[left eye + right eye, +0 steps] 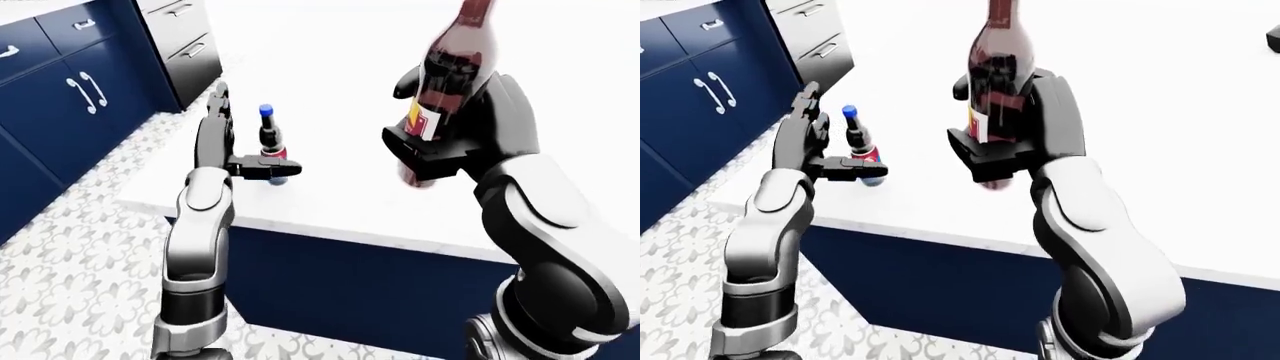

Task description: Move the drinks to the dining counter.

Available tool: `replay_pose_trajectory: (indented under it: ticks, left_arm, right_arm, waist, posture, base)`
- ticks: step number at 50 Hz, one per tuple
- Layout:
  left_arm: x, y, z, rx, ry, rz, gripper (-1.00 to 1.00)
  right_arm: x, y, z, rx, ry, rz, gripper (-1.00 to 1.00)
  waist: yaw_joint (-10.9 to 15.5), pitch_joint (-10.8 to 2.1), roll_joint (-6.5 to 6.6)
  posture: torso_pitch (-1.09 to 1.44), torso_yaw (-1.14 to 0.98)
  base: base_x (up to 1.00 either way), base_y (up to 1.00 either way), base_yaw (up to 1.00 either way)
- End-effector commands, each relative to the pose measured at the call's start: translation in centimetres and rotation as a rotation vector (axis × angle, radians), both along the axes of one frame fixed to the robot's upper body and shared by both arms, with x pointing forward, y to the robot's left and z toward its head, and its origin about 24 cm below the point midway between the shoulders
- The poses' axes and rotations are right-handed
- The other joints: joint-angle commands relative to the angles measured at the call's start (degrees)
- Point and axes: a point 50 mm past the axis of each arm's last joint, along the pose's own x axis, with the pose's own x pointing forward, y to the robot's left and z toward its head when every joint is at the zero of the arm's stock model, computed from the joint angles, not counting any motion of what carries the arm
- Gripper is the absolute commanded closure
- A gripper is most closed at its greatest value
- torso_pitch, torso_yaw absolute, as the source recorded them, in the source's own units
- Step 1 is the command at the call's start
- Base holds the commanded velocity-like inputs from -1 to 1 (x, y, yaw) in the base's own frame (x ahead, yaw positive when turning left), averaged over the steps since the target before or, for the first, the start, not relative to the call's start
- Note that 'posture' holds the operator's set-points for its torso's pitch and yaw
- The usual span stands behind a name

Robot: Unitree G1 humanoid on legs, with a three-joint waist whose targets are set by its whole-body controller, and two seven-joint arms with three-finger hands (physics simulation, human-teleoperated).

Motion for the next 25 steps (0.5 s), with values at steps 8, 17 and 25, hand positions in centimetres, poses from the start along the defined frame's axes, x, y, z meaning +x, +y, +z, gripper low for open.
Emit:
replay_pose_trajectory:
  ticks: [8, 17, 25]
  left_arm:
    - [-2.3, 1.0, 1.6, -0.043, -0.111, -0.015, -1.00]
    - [-4.5, 1.6, 2.4, -0.066, -0.147, -0.028, -1.00]
    - [-5.6, 1.5, 3.4, -0.070, -0.170, -0.035, -1.00]
  right_arm:
    - [2.0, 1.2, 2.1, 0.005, -0.125, 0.002, 1.00]
    - [4.4, 2.8, 0.9, 0.009, -0.118, 0.011, 1.00]
    - [5.8, 3.8, -0.1, 0.031, -0.122, 0.036, 1.00]
  waist:
    - [-0.11, -1.91, 0.45]
    - [-0.14, -1.90, 0.80]
    - [-0.11, -1.96, 1.04]
  posture:
    - [0.00, 0.00]
    - [0.00, 0.00]
    - [0.00, 0.00]
  base:
    - [0.00, 0.00, 0.00]
    - [0.00, 0.00, 0.00]
    - [0.00, 0.00, 0.00]
